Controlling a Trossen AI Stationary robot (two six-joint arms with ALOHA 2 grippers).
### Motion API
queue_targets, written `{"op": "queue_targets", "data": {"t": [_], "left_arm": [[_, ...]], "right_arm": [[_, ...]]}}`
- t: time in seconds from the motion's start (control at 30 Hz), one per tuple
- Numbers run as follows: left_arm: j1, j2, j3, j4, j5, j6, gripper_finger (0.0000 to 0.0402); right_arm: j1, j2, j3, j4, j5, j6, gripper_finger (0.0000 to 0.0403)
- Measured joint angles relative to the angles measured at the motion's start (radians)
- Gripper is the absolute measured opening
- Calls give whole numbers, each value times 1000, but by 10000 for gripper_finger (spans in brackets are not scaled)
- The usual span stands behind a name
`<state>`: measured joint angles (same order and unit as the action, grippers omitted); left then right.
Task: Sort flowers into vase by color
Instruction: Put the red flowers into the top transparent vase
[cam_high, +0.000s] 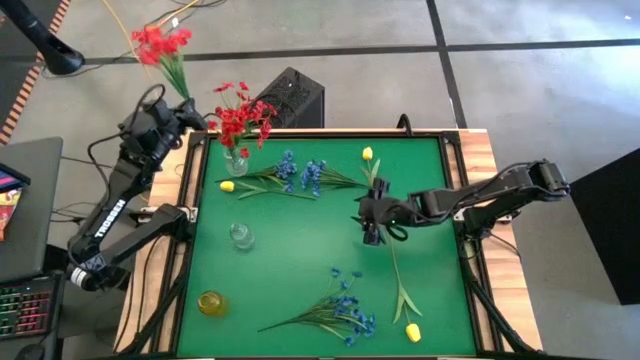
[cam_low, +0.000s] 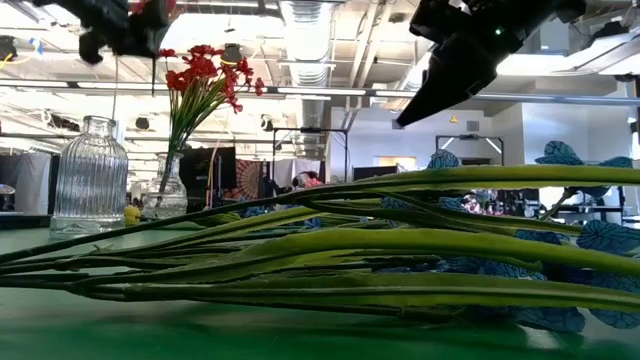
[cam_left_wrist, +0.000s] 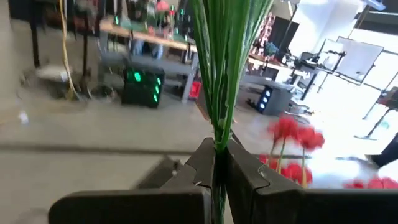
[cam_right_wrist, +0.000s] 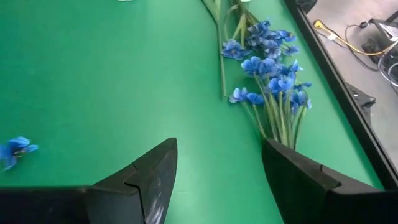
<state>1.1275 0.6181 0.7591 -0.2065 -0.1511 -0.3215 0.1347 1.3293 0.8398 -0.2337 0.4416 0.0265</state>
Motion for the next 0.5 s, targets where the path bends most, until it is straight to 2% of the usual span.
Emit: {"op": "queue_targets", "data": {"t": [0.17, 0.3, 0.5], "left_arm": [[0, -61, -165, 132, 68, 7, 4], [0, -126, -234, 272, 101, 3, 4], [0, -157, -303, 281, 145, 5, 4]], "right_arm": [[21, 0, 0, 1, 0, -1, 260], [23, 0, 0, -1, 0, -4, 260], [22, 0, 0, 2, 0, 0, 260]]}}
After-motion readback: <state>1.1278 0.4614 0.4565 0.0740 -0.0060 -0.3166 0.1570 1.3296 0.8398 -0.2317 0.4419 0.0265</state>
